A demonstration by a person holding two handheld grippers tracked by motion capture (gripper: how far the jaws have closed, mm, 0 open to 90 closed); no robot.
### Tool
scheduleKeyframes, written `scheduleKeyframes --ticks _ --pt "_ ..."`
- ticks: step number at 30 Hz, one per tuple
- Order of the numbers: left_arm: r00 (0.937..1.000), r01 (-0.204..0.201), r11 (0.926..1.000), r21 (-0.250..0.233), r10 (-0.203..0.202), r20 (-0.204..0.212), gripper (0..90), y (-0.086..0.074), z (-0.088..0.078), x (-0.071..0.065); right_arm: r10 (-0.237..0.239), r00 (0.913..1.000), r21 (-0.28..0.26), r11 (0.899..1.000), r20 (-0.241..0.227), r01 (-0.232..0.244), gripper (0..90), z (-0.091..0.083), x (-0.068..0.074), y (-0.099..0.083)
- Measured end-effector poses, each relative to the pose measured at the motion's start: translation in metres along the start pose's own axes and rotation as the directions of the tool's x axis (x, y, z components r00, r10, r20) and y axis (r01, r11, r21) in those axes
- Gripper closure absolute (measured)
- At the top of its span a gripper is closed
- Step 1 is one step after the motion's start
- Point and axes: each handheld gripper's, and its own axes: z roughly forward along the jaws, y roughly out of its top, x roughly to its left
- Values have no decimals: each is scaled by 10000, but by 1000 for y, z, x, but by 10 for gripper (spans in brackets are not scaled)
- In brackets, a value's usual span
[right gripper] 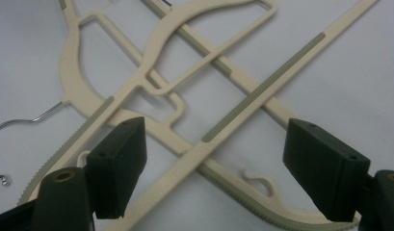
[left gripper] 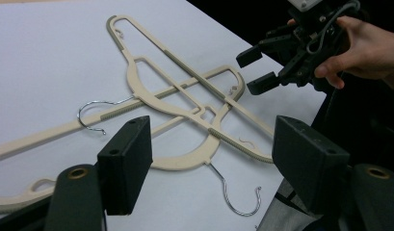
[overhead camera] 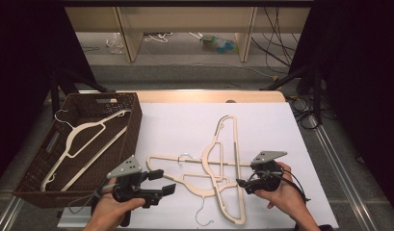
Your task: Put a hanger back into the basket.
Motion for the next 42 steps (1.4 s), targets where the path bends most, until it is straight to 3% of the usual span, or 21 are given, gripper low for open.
scheduleKeyframes --ticks 1,2,4,6,8,10,12,14,17,20,23,28,29,33,37,38,42 --pt "10000 82 9999 82 -82 22 299 -4 3 -1 0 10000 0 10000 0 0 241 0 0 0" --pt "9999 -57 9998 181 55 95 287 -8 6 -1 244 9997 1 9997 64 -244 241 1 0 0" --pt "9997 -235 9997 105 236 -85 286 -12 8 -1 236 9997 -44 9997 89 -235 241 1 -1 0" --pt "9999 -133 9999 41 134 -34 281 -17 11 1 72 9999 70 9999 72 -72 241 2 -3 0" --pt "10000 4 10000 -32 -4 -38 277 -20 12 1 255 9997 263 9993 33 -256 240 3 -3 0" --pt "9997 -221 9998 4 221 56 262 -21 12 3 301 9995 240 9993 67 -302 240 7 -3 1" --pt "10000 -74 10000 -55 74 -6 256 -23 11 3 456 9989 425 9980 137 -462 241 11 -4 4" --pt "10000 -30 10000 7 30 -19 256 -26 11 4 375 9990 269 9989 255 -382 241 14 -5 5" --pt "9999 30 10000 29 -30 -150 247 -31 11 5 805 9962 933 9921 328 -832 268 22 -6 12" --pt "10000 42 10000 1 -42 35 232 -34 12 5 729 9970 990 9922 272 -753 301 28 -8 15" --pt "9998 -213 9998 8 213 -9 224 -35 12 2 820 9957 1719 9812 436 -883 302 37 -9 17" --pt "9992 -389 9992 71 389 -5 223 -36 10 2 822 9960 2183 9719 347 -878 363 46 -9 21" --pt "9997 -244 9997 35 244 -22 223 -37 11 1 801 9962 2516 9640 343 -862 386 50 -8 24" --pt "9990 -441 9989 185 441 5 223 -38 12 1 781 9961 2823 9554 405 -863 419 56 -9 28" --pt "9995 -323 9992 238 322 33 224 -38 13 3 708 9962 3064 9483 517 -833 467 60 -10 32" --pt "9996 -278 9994 198 277 82 233 -39 13 3 60 9980 3280 9443 624 -262 511 62 -7 34" --pt "9997 -103 9997 205 98 239 242 -39 13 2 -183 9981 3394 9406 587 -27 541 62 -5 36"
